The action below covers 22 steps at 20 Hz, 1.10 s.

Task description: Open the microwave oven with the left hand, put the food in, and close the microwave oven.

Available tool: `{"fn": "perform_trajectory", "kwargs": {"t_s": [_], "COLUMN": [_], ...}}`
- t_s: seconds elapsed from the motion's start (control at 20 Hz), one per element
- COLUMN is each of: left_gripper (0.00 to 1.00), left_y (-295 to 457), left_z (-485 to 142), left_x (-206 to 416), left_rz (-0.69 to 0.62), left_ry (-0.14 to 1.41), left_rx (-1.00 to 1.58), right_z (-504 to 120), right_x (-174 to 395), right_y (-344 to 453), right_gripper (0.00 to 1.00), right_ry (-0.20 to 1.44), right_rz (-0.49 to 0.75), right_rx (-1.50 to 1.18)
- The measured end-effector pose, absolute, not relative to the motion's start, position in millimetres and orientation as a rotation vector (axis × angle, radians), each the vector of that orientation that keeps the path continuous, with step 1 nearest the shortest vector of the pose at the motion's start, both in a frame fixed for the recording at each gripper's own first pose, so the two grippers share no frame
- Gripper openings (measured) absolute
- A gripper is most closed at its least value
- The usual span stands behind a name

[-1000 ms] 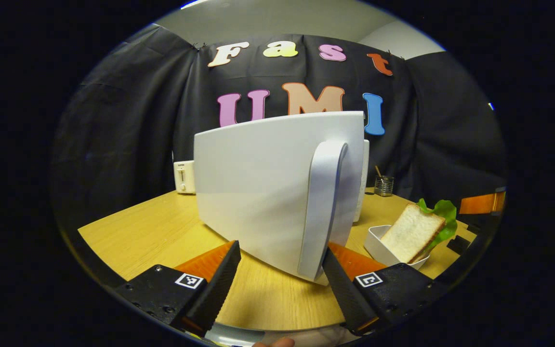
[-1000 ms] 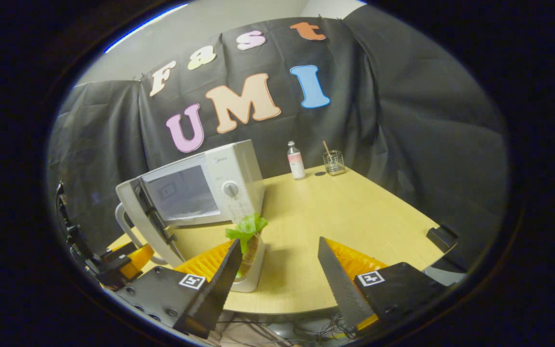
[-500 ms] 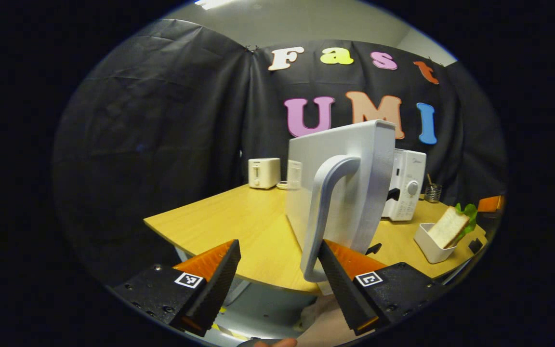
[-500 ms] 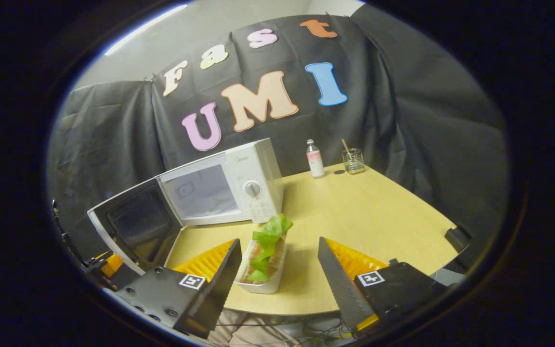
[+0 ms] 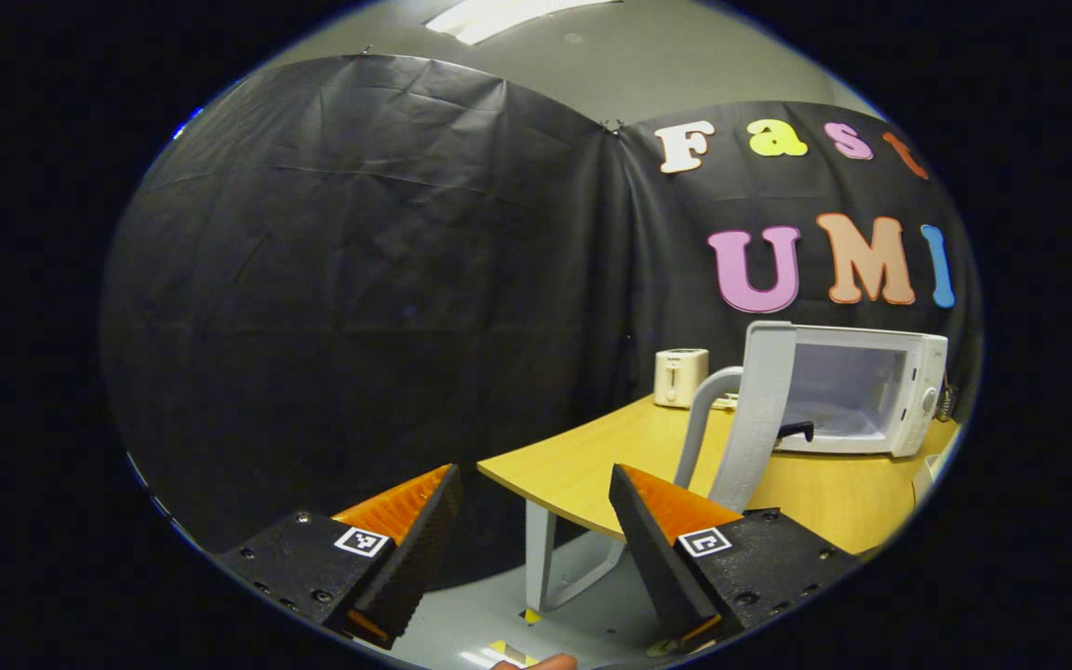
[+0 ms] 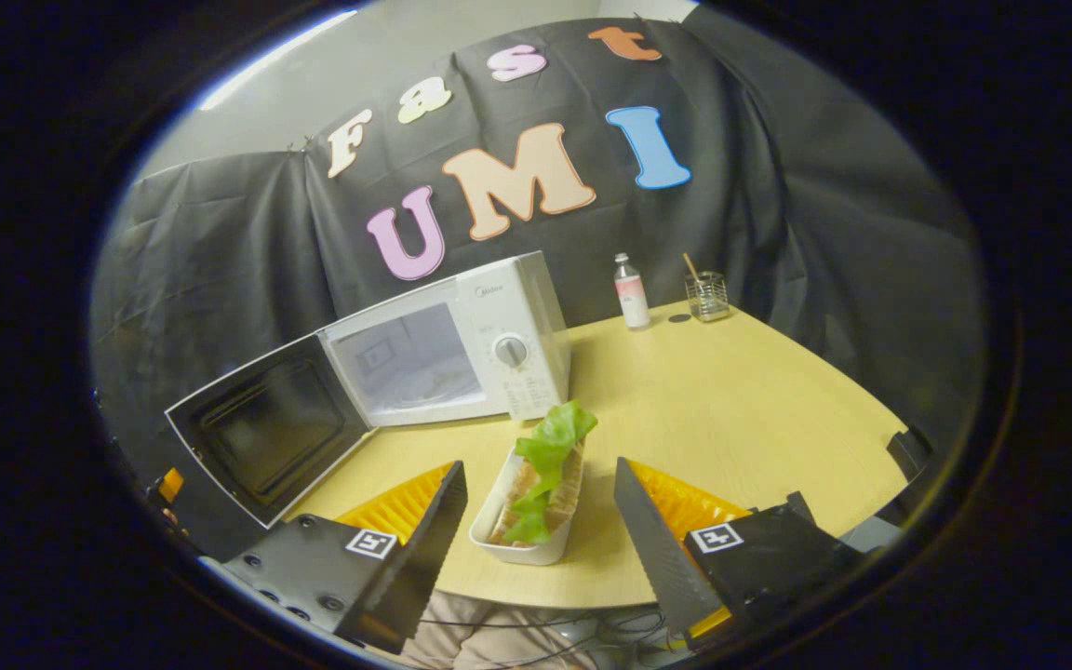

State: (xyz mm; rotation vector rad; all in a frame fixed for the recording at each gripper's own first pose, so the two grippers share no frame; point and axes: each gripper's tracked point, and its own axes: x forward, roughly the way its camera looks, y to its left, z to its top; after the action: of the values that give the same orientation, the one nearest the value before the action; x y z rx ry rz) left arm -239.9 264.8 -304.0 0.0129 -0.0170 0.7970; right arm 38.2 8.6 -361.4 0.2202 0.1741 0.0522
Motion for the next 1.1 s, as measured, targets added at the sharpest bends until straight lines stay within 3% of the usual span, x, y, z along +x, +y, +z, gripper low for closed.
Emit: {"fn": "perform_trajectory", "kwargs": {"t_s": [0.4,0.45,0.6,0.9,0.95,1.0,1.05,1.1], "left_gripper": [0.96,0.96,0.96,0.96,0.96,0.96,0.96,0.96], "left_y": [303.0,310.1,322.1,327.9,329.6,331.1,332.4,333.1], "left_z": [-253.1,-249.5,-250.1,-257.5,-257.7,-257.6,-255.7,-259.1], "left_x": [-235.0,-229.2,-210.4,-177.0,-174.0,-169.4,-166.0,-160.7], "left_rz": [0.851,0.855,0.84,0.791,0.787,0.784,0.782,0.782], "left_ry": [-0.086,-0.095,-0.097,-0.097,-0.097,-0.097,-0.096,-0.092], "left_rx": [0.012,0.011,0.001,-0.016,-0.016,-0.016,-0.014,-0.009], "right_z": [-365.7,-362.2,-357.5,-371.9,-374.8,-377.1,-381.0,-384.7], "right_x": [38.3,38.8,37.7,52.1,55.5,57.1,57.6,60.1], "right_y": [9.4,10.2,22.2,11.0,7.5,7.7,9.7,10.0], "right_gripper": [0.98,0.92,0.9,0.89,0.97,0.97,0.9,0.9], "right_ry": [0.381,0.411,0.538,0.766,0.783,0.8,0.822,0.839], "right_rz": [0.129,0.147,0.241,0.187,0.166,0.163,0.165,0.162], "right_rx": [0.333,0.359,0.42,0.428,0.424,0.429,0.439,0.45]}}
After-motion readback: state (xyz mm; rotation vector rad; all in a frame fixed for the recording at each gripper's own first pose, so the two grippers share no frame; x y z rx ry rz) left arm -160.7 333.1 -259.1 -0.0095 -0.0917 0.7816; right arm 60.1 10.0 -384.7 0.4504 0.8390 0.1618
